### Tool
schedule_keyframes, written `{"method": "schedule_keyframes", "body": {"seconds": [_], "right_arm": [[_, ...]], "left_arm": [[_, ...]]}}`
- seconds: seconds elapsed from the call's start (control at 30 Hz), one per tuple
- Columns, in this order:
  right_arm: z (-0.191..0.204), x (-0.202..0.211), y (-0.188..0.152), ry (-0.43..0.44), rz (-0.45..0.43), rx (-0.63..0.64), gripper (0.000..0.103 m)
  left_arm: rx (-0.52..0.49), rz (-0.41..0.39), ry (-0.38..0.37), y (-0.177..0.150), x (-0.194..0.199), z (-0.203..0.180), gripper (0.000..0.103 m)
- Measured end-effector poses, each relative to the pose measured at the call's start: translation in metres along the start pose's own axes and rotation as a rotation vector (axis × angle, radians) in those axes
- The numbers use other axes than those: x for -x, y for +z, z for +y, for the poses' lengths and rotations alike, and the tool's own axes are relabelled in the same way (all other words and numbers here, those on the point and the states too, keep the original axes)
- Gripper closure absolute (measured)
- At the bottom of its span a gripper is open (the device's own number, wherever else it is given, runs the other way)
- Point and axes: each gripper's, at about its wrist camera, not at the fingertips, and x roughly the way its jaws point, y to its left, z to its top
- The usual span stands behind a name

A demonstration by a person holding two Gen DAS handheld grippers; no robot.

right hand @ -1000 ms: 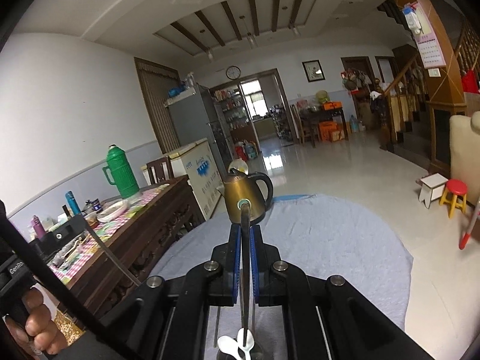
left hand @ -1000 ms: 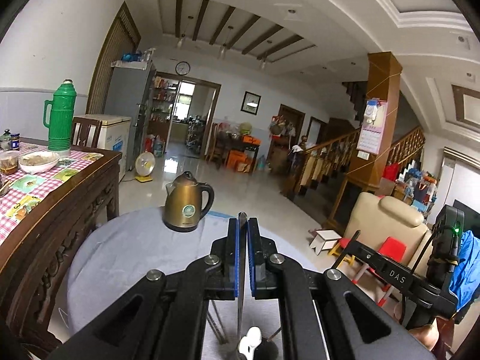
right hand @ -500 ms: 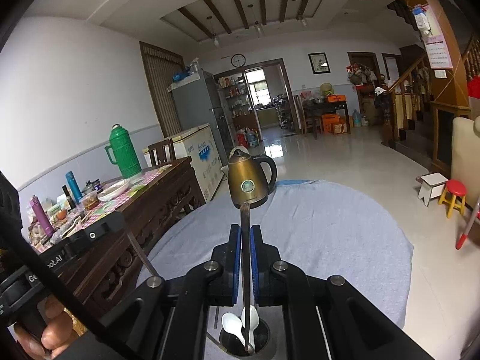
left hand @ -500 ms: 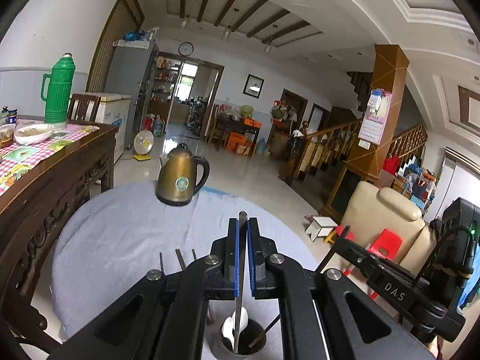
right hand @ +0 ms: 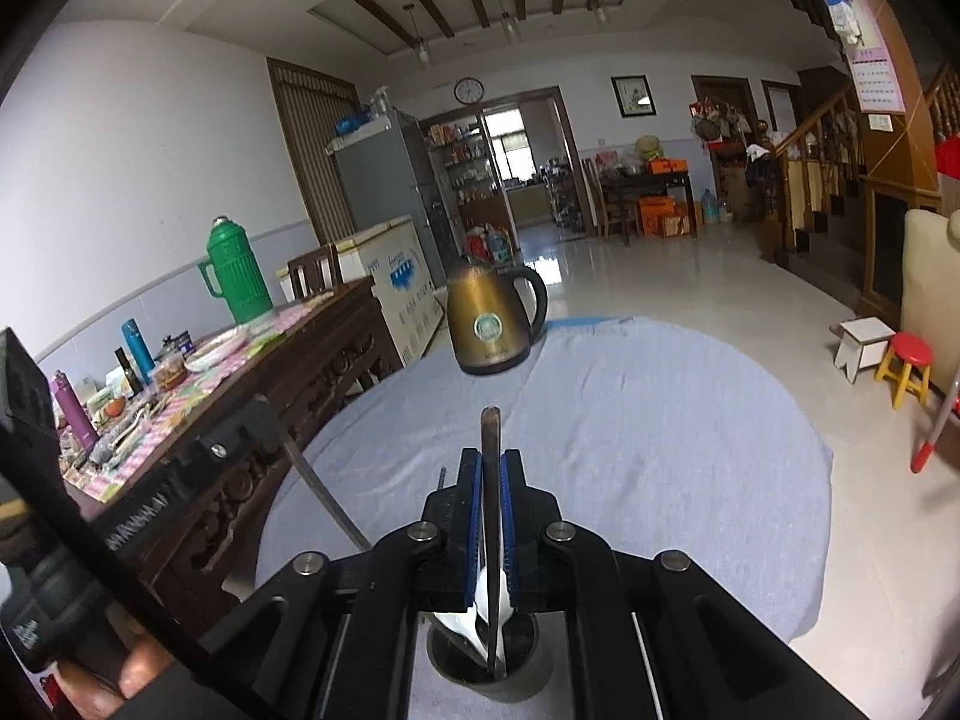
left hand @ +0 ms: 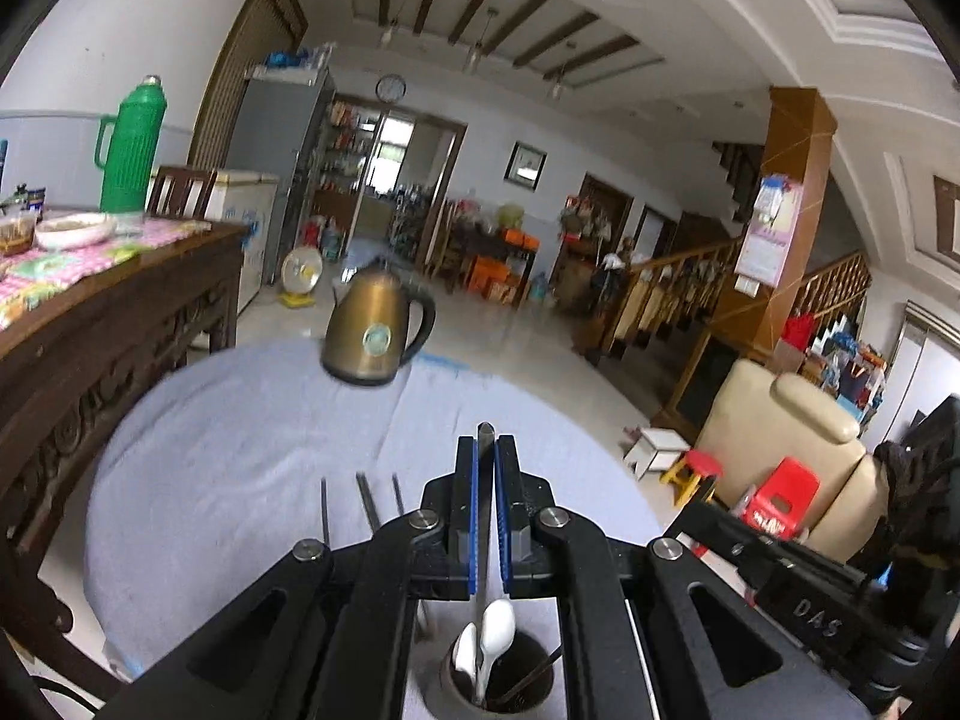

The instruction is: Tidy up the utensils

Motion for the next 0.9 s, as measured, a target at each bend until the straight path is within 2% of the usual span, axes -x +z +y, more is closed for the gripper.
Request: {"method": "schedule_keyframes", "body": {"seconds": [0.23,0.33,0.4,0.43,0.47,0.5,0.57,0.67,0.8,0.9], "right_arm": [[-0.01,-0.014,-0.022,0.001,0.08,-0.035,0.096],[-0.016,-0.021,-0.029,0.017,0.13,-0.064,0.093],[-0.021,-0.022,-0.031,0.044,0.153,-0.095,0.071],[-0.024,-0.021,-0.033,0.052,0.147,-0.108,0.063],[-0.027,-0.017,-0.033,0.058,0.132,-0.121,0.05],[-0.031,-0.012,-0.034,0.063,0.106,-0.134,0.047],[-0.037,-0.004,-0.036,0.061,0.066,-0.157,0.047],[-0.052,0.003,-0.04,0.055,0.049,-0.21,0.047],[-0.072,0.009,-0.05,0.032,0.052,-0.274,0.047],[-0.085,0.016,-0.055,0.015,0.05,-0.305,0.047]], "left_arm": [[-0.026,0.098,-0.006,-0.02,-0.014,-0.004,0.098],[-0.025,0.172,-0.018,-0.027,-0.022,-0.003,0.097],[-0.025,0.194,-0.018,-0.031,-0.022,-0.002,0.093],[-0.023,0.199,-0.014,-0.033,-0.021,-0.001,0.089],[-0.02,0.199,-0.011,-0.034,-0.017,0.001,0.078],[-0.02,0.192,-0.005,-0.035,-0.014,0.003,0.068],[-0.035,0.171,0.033,-0.038,-0.004,0.006,0.061],[-0.058,0.155,0.071,-0.04,0.007,0.008,0.059],[-0.106,0.154,0.158,-0.05,0.018,0.013,0.041],[-0.127,0.165,0.206,-0.06,0.022,0.022,0.04]]}}
